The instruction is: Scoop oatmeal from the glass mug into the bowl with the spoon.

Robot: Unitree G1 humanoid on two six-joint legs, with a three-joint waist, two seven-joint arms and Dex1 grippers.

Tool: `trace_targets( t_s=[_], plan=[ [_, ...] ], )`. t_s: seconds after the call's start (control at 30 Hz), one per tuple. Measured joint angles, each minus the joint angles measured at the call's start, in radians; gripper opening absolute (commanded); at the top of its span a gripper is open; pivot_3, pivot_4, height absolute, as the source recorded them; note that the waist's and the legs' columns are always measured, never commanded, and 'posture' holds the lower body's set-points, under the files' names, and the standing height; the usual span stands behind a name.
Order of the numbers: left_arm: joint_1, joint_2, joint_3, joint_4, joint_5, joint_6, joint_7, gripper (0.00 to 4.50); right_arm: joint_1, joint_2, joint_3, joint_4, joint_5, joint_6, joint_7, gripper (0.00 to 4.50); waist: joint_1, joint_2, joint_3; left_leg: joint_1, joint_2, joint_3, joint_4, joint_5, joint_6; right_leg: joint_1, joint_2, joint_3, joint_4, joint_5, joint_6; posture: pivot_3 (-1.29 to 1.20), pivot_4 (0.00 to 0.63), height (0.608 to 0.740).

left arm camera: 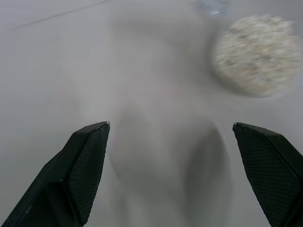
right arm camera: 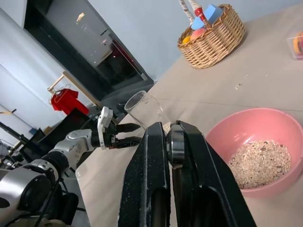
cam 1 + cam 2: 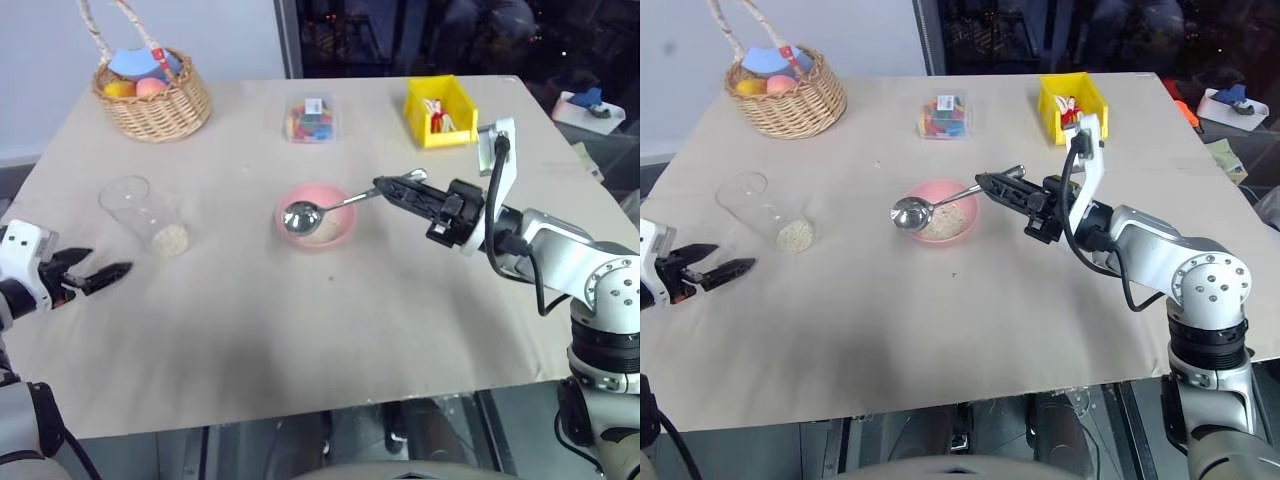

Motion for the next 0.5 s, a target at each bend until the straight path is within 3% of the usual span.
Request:
trace_targets(
  t_s=[0.5],
  plan=[
    [0.036, -0.119, -0.016, -0.281, -0.053, 0.218, -0.032, 4.40, -0.007, -0.014, 0.010, -0.002, -0.014, -0.007, 0.011, 0.00, -0.002, 0.000, 0.000, 0.000, 0.000, 0.000, 0.000, 0.000, 0.000, 0.000, 0.000, 0.001, 0.000, 0.000, 0.000, 0.00, 0.150, 0.740]
  ],
)
